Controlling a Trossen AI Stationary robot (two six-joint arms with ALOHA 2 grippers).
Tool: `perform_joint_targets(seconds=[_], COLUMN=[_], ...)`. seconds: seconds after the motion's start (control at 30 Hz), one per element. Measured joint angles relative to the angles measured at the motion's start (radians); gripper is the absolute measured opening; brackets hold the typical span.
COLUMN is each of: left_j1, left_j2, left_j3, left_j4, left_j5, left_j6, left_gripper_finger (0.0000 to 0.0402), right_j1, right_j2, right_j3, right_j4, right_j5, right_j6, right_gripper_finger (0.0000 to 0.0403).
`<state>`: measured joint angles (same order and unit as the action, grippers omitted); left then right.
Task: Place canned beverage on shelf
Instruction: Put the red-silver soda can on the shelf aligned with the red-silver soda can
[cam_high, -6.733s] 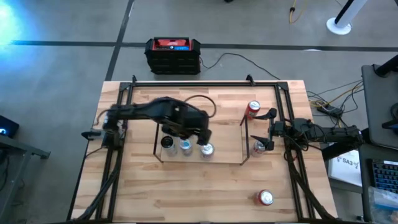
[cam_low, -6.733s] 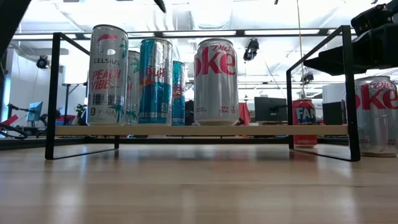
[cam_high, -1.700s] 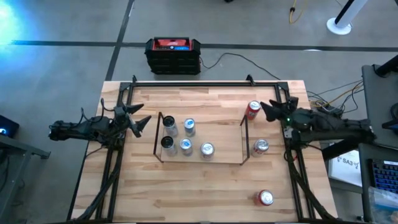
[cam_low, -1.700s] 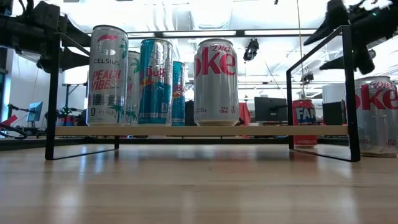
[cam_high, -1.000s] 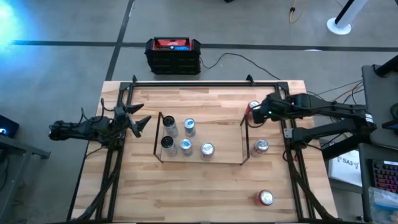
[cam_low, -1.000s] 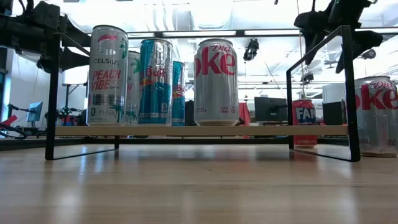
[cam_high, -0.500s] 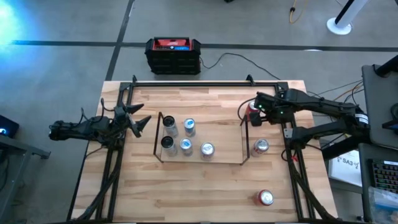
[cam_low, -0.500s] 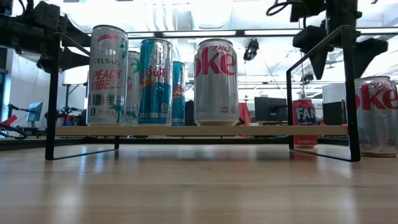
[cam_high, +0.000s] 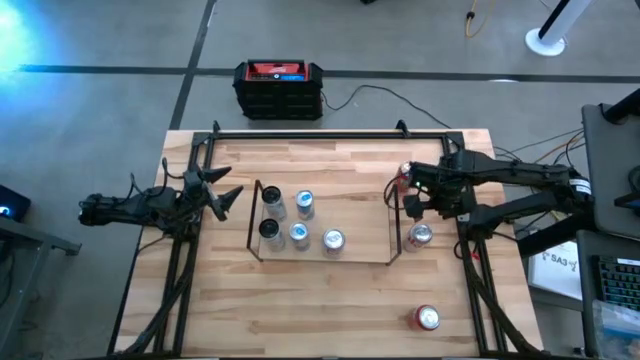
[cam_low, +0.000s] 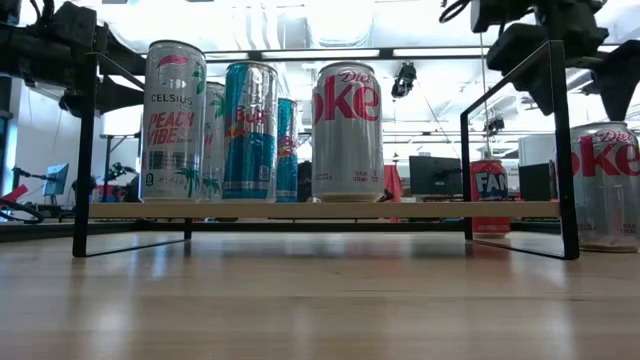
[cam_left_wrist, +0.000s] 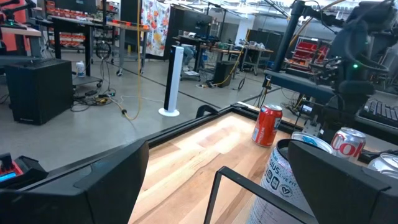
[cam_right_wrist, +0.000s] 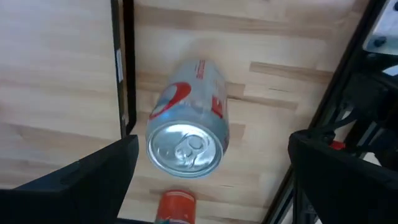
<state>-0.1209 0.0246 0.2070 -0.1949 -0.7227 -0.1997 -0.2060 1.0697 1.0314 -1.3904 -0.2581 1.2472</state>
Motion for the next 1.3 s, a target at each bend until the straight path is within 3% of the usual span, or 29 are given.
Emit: perform_joint_targets(seconds=[0.57,0.77,1.3], left_j1=[0.0,0.0,0.0], left_j2=[0.0,0.0,0.0], left_j3=[0.0,0.0,0.0], left_j4=[0.0,0.0,0.0], left_j5=[0.0,0.0,0.0], left_j6=[0.0,0.0,0.0], left_gripper_finger=[0.0368,0.0368,0.0368], right_j1=[0.342,0.352,0.352], right_j2=[0.065,0.091,0.121], right_j3=[-0.005,-0.005,-0.033], right_j4=[0.069,0.096,0.147], right_j5=[0.129,0.19,0.195], right_j6=[0.285,0.324,0.336], right_gripper_finger=[0.0398,0.0398,0.0398])
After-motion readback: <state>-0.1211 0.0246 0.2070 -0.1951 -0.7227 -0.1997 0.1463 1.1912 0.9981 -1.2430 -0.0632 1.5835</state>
